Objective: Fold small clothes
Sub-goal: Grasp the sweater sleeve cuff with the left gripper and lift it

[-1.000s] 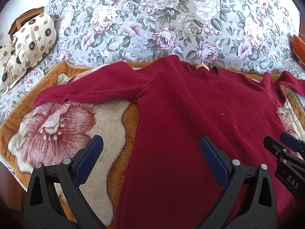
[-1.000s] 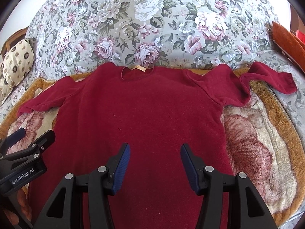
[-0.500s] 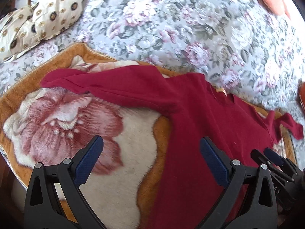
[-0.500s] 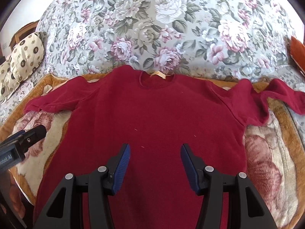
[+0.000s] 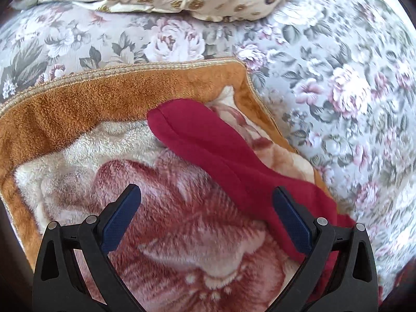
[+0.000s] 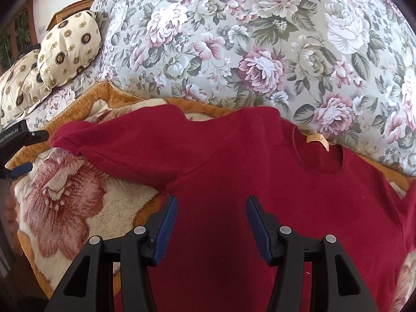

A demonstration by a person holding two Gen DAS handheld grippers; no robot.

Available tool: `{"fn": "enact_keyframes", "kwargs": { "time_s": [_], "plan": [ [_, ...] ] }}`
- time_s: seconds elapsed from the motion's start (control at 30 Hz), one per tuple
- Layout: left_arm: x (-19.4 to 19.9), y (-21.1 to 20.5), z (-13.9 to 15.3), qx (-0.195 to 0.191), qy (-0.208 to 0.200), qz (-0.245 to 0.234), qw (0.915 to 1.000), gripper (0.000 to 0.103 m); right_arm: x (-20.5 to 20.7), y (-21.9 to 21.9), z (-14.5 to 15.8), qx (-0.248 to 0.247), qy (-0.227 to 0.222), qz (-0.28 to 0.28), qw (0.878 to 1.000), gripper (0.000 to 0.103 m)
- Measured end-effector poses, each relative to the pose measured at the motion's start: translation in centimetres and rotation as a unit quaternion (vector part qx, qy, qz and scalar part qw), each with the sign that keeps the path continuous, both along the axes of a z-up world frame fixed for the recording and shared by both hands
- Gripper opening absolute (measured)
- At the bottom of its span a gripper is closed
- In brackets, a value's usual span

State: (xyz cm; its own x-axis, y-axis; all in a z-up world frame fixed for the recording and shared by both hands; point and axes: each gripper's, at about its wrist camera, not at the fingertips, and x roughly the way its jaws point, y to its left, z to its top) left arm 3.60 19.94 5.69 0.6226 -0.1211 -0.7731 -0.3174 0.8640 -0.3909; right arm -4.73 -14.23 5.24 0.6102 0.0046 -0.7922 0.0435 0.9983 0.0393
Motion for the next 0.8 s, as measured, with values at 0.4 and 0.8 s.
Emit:
{"fn": "enact_keyframes", "kwargs": {
  "time_s": [0.4, 0.8],
  "plan": [
    [5.4, 1.0, -2.4, -0.019, 0.016, 0.009, 0.9996, 0.008, -0.4, -1.5, -0.5, 0.023, 0.009, 0.004, 1.000, 0.053],
    [-2.4, -15.5, 14.4, -0.055, -0.161, -0.219, 0.9608, 0.006, -7.5, -10.7, 5.5, 0.029, -0.055, -0.101, 0.993, 0.053]
  ]
}}
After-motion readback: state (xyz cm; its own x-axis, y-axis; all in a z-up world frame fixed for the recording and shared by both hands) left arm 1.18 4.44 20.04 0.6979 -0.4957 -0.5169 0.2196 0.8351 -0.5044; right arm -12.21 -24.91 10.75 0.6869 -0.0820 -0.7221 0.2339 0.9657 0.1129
